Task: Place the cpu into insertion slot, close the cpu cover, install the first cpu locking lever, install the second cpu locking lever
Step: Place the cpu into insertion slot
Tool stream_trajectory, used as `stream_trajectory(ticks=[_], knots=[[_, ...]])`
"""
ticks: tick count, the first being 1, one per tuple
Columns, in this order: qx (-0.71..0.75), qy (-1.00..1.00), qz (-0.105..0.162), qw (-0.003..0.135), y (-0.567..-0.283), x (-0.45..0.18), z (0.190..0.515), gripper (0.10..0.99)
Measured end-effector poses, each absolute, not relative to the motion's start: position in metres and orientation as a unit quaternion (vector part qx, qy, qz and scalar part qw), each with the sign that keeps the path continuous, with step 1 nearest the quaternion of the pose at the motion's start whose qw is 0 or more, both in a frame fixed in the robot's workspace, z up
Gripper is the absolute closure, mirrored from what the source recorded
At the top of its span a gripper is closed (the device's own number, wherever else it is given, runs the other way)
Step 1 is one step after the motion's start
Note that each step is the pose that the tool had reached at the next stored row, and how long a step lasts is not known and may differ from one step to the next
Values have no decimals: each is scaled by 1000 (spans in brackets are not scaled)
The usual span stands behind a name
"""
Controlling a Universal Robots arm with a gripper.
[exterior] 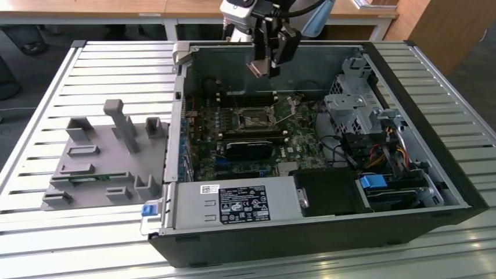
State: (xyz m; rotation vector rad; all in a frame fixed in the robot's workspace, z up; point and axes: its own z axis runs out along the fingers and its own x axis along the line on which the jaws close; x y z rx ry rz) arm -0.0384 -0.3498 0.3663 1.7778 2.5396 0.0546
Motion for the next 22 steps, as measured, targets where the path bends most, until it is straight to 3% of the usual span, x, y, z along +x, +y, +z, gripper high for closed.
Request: stream_trajectory(ticks=[22], knots=[[670,741,17,27,-348,-38,361,549]])
